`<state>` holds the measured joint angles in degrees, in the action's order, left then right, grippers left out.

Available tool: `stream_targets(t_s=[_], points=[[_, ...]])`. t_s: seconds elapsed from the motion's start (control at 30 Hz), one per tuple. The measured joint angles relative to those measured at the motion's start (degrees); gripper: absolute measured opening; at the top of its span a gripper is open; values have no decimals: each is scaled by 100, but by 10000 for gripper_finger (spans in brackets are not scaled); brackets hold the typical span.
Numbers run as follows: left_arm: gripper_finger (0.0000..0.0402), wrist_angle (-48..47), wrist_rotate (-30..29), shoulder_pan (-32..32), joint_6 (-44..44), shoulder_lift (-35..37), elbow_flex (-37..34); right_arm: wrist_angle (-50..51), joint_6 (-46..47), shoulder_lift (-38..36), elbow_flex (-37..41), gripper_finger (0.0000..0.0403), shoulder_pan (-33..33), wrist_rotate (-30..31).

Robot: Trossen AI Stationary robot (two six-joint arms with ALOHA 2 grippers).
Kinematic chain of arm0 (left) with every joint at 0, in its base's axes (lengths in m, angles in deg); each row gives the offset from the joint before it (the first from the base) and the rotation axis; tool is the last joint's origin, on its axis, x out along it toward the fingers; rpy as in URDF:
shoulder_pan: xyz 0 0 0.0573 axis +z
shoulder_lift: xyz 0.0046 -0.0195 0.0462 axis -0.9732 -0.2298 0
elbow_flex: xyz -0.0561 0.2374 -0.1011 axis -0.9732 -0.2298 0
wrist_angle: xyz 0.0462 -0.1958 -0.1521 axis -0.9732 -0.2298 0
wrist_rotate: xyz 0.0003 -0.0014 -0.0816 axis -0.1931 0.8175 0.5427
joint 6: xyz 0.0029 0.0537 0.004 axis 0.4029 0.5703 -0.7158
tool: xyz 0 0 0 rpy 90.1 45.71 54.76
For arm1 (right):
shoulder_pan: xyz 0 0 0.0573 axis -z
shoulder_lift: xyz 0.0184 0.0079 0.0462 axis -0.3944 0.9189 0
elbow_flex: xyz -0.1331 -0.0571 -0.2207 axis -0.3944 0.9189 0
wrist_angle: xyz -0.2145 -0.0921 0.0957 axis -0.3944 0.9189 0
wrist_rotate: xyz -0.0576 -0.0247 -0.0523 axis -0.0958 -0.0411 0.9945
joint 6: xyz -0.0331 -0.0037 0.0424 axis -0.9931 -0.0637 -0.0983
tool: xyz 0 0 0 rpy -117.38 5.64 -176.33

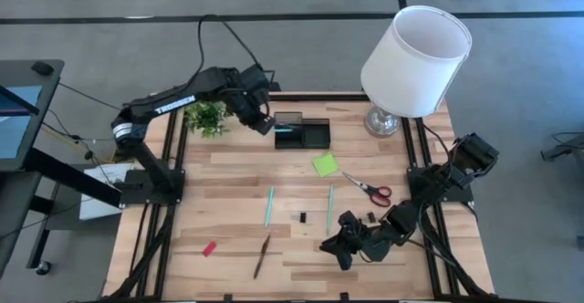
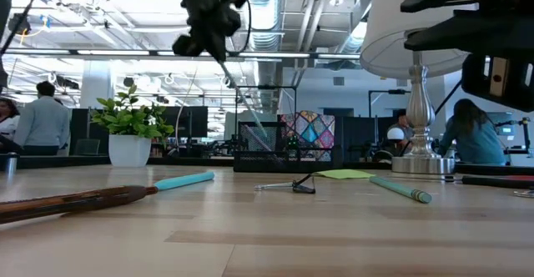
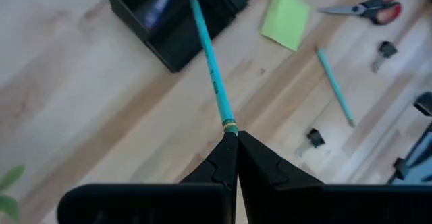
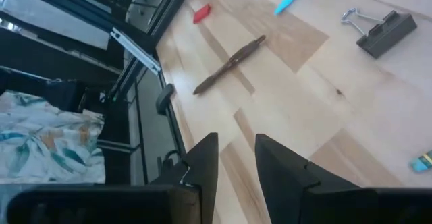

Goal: Pick and place office supplies into organizer
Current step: Put the left blue pencil into the black desk organizer

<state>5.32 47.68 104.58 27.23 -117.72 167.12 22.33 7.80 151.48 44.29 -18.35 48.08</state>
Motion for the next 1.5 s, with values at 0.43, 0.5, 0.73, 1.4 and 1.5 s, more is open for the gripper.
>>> stream_targets(t_s=[0.43,0.5,0.73,1.4,1.5], points=[[0,-46,556,-6,382,-118,610,53,109,15,0,93,3,-2],[0,-59,343,52,458,-118,853,55,110,15,0,93,7,-2],[0,-339,-85,521,597,-116,1233,57,112,15,0,93,7,-4],[0,-634,-436,128,950,-470,1237,131,114,15,0,93,129,-23],[0,-734,-510,133,959,-470,1237,131,112,15,0,93,133,-23]])
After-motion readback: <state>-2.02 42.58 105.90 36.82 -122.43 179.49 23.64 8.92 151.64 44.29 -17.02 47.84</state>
